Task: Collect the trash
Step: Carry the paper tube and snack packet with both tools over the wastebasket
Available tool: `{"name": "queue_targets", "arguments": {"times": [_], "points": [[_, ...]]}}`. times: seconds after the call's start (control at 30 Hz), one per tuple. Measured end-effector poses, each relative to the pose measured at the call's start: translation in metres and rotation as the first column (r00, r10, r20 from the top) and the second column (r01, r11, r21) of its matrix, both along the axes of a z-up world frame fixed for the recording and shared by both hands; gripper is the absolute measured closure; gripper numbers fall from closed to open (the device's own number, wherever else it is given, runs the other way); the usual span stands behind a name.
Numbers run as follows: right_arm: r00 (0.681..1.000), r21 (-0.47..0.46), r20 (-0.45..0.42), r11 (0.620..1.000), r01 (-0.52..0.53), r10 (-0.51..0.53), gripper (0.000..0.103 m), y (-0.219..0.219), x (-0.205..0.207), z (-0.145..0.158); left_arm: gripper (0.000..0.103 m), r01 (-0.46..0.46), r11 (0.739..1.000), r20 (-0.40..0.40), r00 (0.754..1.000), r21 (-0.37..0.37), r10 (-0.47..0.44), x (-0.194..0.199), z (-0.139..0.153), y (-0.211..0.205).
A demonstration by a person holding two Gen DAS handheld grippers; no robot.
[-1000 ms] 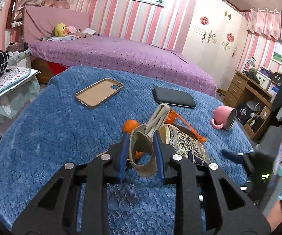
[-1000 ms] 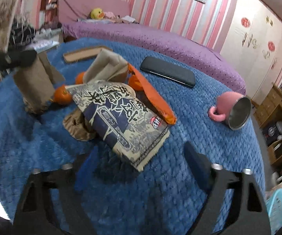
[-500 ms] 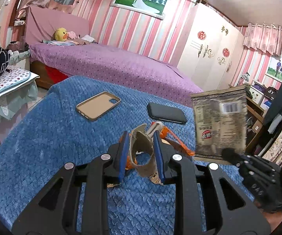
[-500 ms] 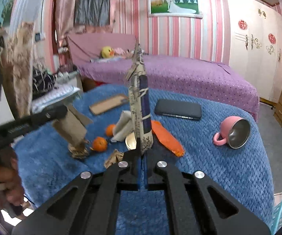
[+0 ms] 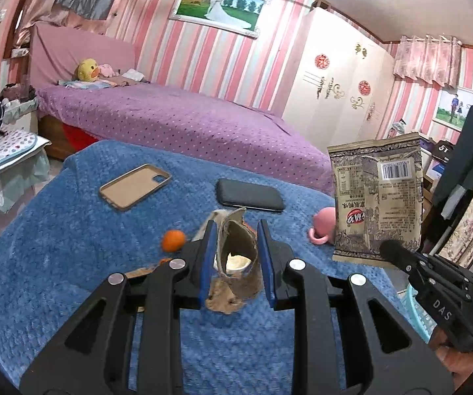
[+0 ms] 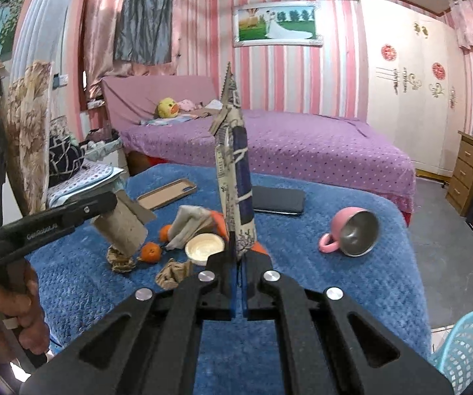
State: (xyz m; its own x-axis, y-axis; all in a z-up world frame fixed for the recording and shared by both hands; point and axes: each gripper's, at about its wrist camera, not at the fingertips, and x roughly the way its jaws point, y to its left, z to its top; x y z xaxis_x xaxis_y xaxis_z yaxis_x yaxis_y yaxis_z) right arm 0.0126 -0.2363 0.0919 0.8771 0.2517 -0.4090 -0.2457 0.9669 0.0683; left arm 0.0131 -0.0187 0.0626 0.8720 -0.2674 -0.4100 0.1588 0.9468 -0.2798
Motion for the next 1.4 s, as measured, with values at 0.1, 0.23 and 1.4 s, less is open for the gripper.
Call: {"name": "queue_targets", "arguments": {"times": [0.1,0.23,1.4], "points": [[1.0,0.011,0.003,0.999,0.031,-0.031,0.101,-0.013,-0.002,0.004,0.079,0.019,1.0,0.01,1.0,0.023,-0.019,-0.003,0.003,-0.015],[0.997,0.022,0.014,0.997,0.08,-0.08,0.101,-0.034,-0.006,0.01,0.079,0.04,0.998,0.014,0.999,0.05,-0.041,-0.007,0.004,-0.03],[0.959,0.074,0.04,0.958,0.277,-0.281,0.101,-0.134,-0.047,0.03,0.079,0.126,0.989,0.049,0.99,0.073,-0.13,-0.022,0.017,-0.081]]}}
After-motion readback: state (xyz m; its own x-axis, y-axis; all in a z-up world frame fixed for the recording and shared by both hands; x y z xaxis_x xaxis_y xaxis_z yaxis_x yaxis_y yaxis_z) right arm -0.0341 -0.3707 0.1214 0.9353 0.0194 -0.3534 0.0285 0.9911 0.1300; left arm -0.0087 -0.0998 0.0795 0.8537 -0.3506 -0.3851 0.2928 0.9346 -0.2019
